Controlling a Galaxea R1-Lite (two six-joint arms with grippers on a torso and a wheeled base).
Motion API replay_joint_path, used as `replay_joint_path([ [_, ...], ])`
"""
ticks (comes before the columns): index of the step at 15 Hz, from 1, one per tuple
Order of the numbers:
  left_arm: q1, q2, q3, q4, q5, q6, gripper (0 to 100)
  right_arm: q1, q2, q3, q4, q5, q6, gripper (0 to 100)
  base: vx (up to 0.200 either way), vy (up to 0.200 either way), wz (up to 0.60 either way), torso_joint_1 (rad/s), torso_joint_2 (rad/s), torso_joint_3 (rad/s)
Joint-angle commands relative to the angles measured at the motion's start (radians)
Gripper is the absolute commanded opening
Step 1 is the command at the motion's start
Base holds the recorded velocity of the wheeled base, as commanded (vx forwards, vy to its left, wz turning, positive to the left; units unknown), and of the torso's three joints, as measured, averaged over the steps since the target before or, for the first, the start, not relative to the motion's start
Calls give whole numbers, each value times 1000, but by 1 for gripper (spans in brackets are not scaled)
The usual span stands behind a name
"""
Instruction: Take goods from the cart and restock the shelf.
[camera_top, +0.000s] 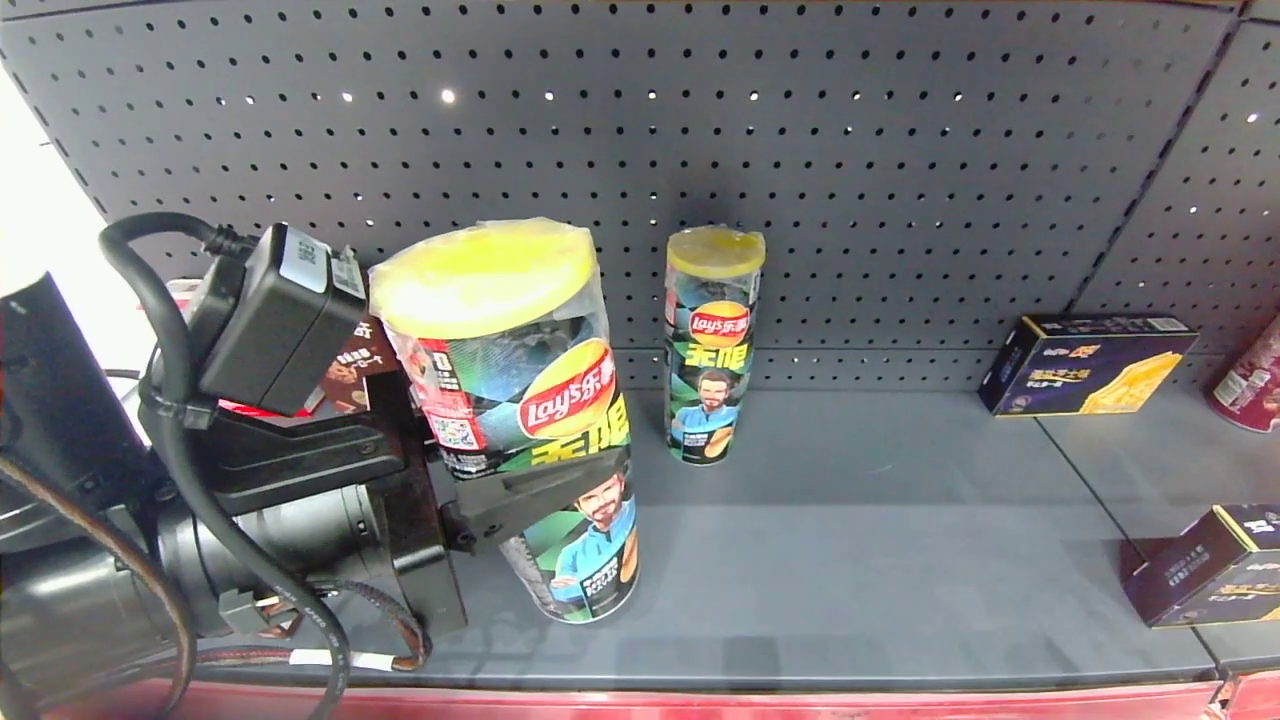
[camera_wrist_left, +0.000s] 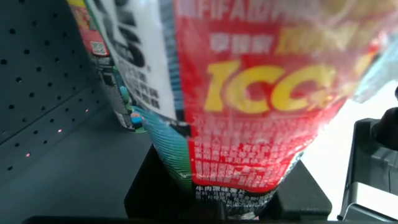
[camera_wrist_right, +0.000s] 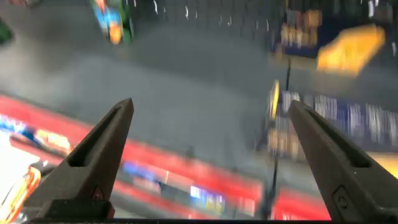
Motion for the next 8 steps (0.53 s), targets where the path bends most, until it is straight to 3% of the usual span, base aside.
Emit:
replay_joint_path([
  [1,-4,0,1,-1,1,2,0,30,328,-51,-221,2,-8,100,0,0,0,0,0,0],
  [4,-2,0,-9,-1,1,-1,0,71,504,-148,-278,13,-8,100,0,0,0,0,0,0],
  [5,0,0,-9,-1,1,-3,0,93,586,-175,-355,26,-6,100,0,0,0,0,0,0],
  [7,0,0,-13,-1,4,-4,0,88,728,-200,-513,182,-11,100,0,0,0,0,0,0],
  [8,0,1,-21,-1,4,-4,0,82,831,-229,-595,213,-26,100,0,0,0,0,0,0],
])
